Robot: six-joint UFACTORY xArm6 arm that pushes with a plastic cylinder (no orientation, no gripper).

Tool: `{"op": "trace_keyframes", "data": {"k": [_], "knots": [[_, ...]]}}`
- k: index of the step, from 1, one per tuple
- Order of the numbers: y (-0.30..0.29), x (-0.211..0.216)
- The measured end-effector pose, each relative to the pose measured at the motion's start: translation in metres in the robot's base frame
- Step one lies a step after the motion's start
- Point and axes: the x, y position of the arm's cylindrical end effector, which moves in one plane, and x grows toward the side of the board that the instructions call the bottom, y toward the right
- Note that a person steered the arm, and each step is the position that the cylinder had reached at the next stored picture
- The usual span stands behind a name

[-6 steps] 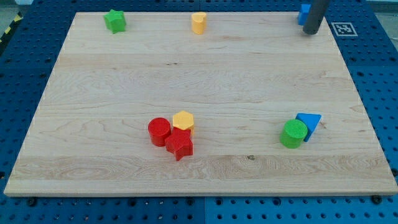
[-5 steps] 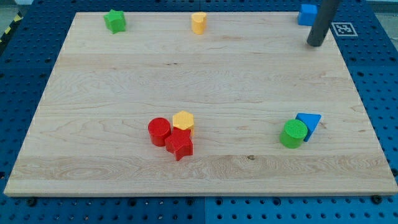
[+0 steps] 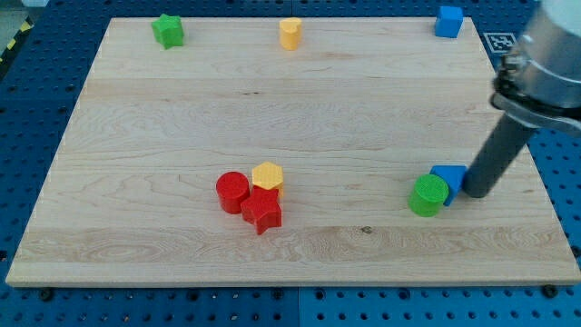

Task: Separate the triangle and green circle

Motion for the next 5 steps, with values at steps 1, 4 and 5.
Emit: {"op": "trace_keyframes", "data": {"k": [1, 4, 5], "knots": [[-0.044, 0.0], [-0.092, -0.026], [-0.092, -0.06]]}}
